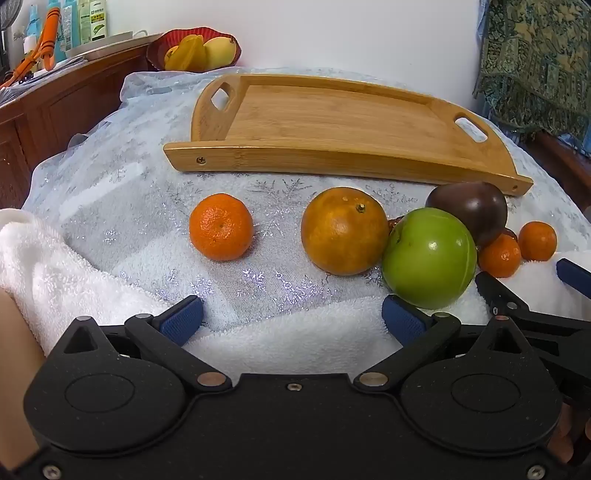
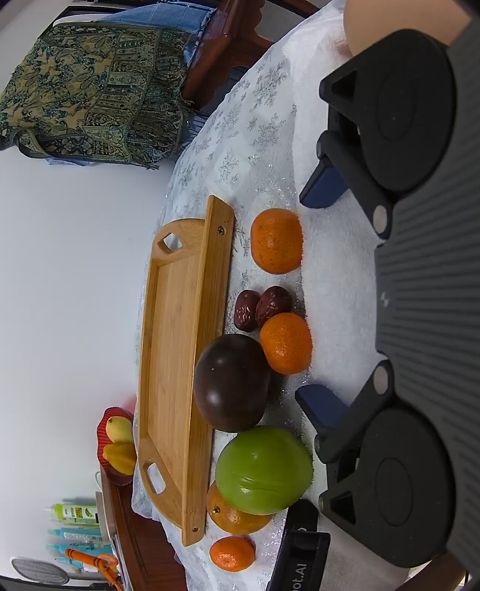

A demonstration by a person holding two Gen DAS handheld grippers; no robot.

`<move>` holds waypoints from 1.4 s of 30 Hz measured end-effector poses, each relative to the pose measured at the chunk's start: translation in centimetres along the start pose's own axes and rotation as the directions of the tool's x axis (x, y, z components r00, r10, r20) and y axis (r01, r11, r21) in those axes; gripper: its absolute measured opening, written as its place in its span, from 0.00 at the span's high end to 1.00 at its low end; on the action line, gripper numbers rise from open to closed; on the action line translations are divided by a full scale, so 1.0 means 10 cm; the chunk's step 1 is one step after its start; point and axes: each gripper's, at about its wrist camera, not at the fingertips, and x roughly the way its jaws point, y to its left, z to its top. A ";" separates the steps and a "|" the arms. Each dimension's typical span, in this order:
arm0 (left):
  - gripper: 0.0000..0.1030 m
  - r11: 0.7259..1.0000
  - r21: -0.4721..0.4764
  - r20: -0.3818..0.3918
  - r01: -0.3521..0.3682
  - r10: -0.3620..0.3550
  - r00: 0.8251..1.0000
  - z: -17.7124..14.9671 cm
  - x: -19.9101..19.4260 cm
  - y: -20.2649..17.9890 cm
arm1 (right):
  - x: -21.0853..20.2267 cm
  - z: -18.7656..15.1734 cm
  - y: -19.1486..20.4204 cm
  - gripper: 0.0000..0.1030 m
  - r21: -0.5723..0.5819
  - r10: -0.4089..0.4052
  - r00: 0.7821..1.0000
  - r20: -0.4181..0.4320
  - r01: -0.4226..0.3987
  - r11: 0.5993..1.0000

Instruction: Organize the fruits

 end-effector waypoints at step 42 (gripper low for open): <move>0.00 1.000 0.005 -0.008 -0.003 0.003 1.000 0.02 -0.03 -0.03 | -0.01 -0.01 0.00 0.00 -0.003 -0.002 1.000 0.000 0.002 1.000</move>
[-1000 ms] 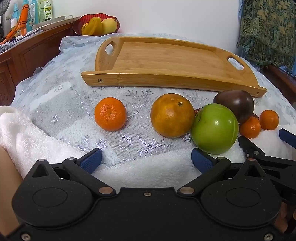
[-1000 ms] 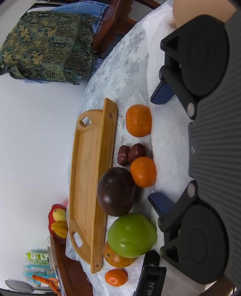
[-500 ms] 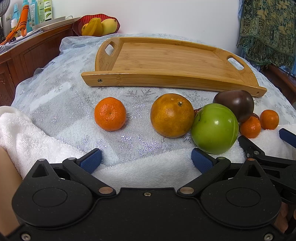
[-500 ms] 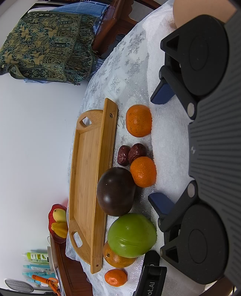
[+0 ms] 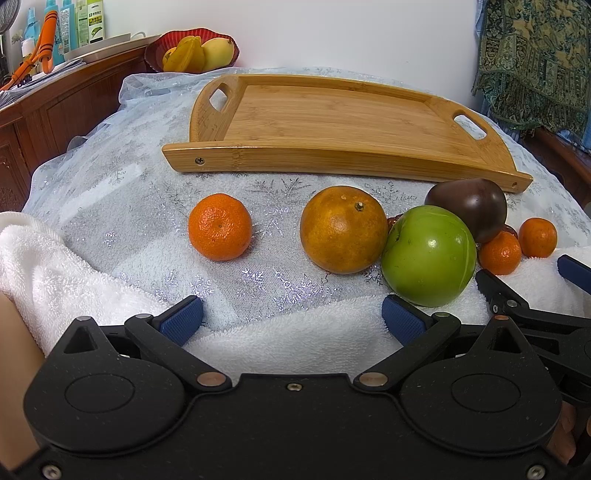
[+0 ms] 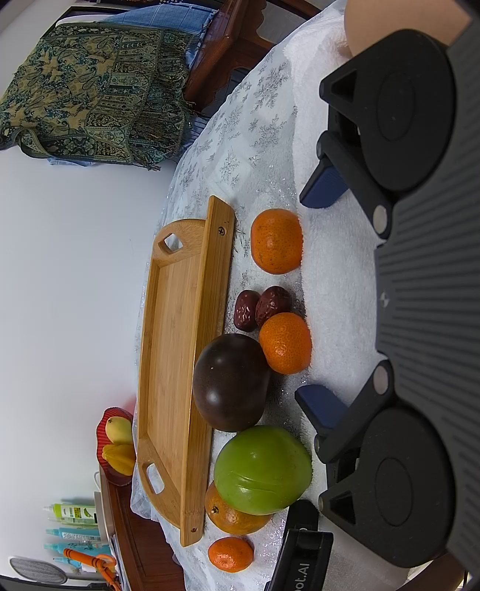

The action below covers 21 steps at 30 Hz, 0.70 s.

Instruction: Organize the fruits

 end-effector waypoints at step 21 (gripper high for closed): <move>0.00 1.000 0.004 -0.001 0.000 0.000 1.000 0.02 0.02 0.01 | 0.00 -0.01 0.00 0.00 -0.001 -0.001 1.000 0.001 0.001 1.000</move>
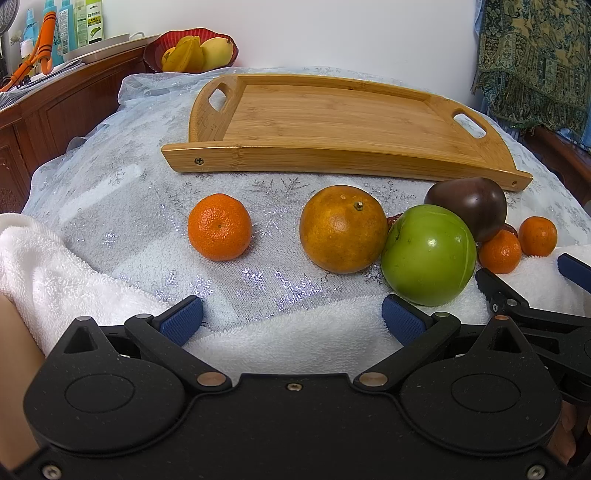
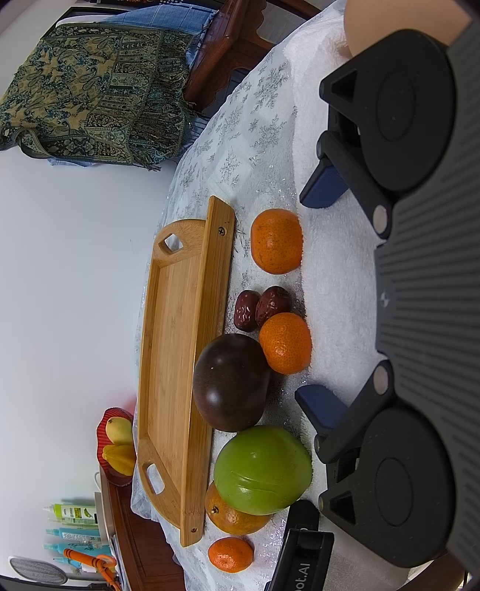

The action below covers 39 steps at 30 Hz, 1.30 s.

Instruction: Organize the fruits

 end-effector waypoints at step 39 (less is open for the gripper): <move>0.01 1.000 0.009 0.020 0.025 -0.025 0.999 -0.01 -0.05 0.02 | -0.03 0.01 -0.06 0.00 0.057 0.014 1.000 0.014 -0.015 0.998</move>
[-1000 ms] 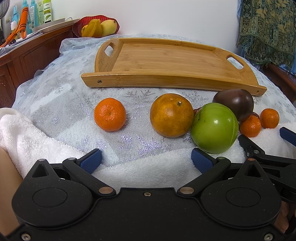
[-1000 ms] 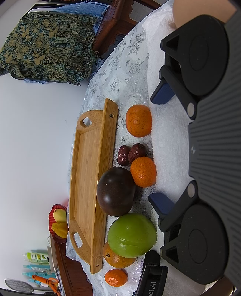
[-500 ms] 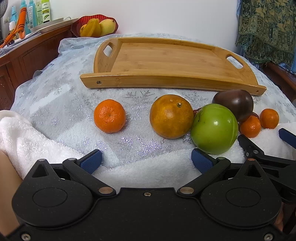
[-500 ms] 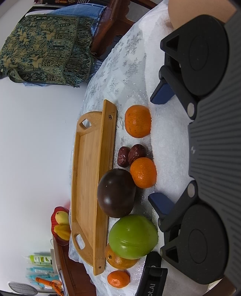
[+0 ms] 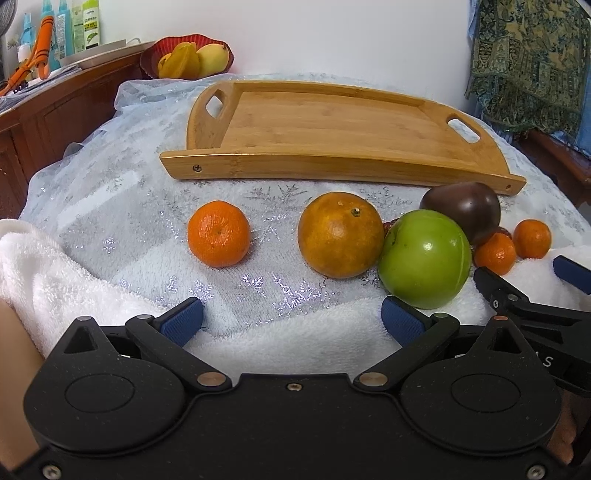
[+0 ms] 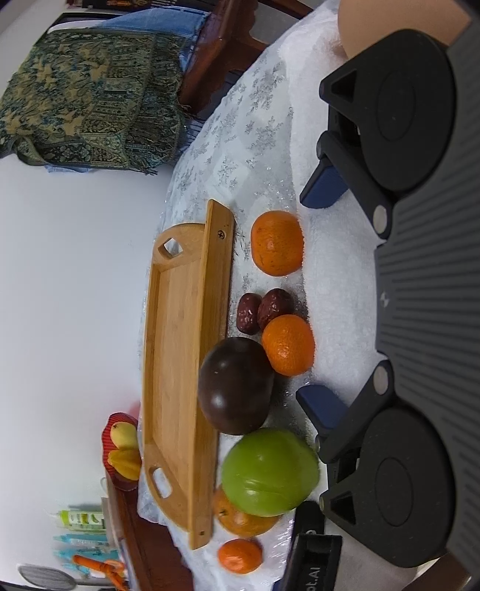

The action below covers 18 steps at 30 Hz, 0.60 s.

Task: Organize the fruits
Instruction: 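Grasp the green fruit with the left tool while the right tool grasps a mandarin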

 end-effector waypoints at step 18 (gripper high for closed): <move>0.34 0.985 0.075 0.153 0.157 -0.167 0.974 0.15 -0.50 -0.18 | -0.15 0.02 0.00 0.44 0.032 0.136 0.988 0.072 -0.138 0.990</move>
